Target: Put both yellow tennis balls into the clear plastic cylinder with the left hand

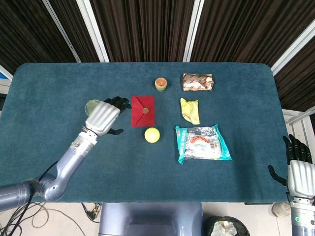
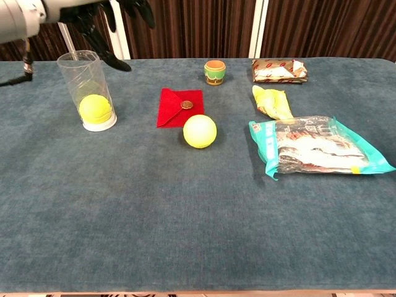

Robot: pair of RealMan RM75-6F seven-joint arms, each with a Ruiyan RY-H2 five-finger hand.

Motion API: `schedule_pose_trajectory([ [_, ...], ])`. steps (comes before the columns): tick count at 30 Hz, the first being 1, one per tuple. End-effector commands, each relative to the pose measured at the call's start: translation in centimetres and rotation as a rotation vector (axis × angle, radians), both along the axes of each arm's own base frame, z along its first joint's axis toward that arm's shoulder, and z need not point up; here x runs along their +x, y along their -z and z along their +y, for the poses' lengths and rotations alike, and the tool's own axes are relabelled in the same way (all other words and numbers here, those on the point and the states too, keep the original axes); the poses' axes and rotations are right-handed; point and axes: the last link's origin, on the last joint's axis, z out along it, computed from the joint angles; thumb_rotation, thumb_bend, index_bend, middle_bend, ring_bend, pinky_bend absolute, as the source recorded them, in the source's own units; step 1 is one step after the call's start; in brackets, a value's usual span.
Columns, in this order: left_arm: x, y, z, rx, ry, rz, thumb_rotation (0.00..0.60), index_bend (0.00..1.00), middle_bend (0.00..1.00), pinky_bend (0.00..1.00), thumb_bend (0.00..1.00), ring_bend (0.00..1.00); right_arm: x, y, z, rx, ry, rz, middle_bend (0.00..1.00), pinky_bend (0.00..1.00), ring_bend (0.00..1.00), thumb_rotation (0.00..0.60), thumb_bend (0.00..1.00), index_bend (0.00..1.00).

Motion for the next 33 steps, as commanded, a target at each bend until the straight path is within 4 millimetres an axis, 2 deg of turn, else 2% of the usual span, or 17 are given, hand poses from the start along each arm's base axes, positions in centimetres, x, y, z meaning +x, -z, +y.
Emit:
schedule_pose_trajectory([
  [1,1.2,1.6,-0.4,-0.036,0.03,0.029,0.6,0.28,0.19,0.31,0.1,0.16,0.1,0.0,0.0,0.001,-0.006,-0.001,0.0,0.09,0.03,0.6,0.34,0.0],
  [5,2.2,4.1,-0.4,-0.054,0.05,0.083,0.6,0.25,0.15,0.27,0.1,0.12,0.1,-0.1,0.1,-0.002,-0.011,-0.002,0.0,0.09,0.03,0.6,0.34,0.0],
  [9,2.5,6.7,0.0,-0.089,-0.001,0.11,0.6,0.21,0.1,0.22,0.1,0.08,0.0,-0.3,0.1,-0.006,-0.007,-0.005,0.0,0.09,0.03,0.6,0.34,0.0],
  [15,2.9,10.2,0.2,-0.14,-0.039,0.15,0.6,0.2,0.1,0.21,0.1,0.07,-0.1,-0.4,0.1,-0.011,-0.006,-0.008,0.0,0.09,0.03,0.6,0.34,0.0],
  [28,3.1,15.9,0.8,-0.169,-0.042,0.192,0.6,0.2,0.1,0.21,0.1,0.07,-0.2,-0.7,0.1,-0.014,0.0,-0.019,0.0,0.09,0.03,0.6,0.34,0.0],
  [33,3.4,17.1,0.8,-0.157,-0.019,0.209,0.6,0.23,0.14,0.29,0.14,0.11,-0.3,-0.7,0.0,-0.013,0.003,-0.019,0.0,0.09,0.03,0.6,0.34,0.0],
])
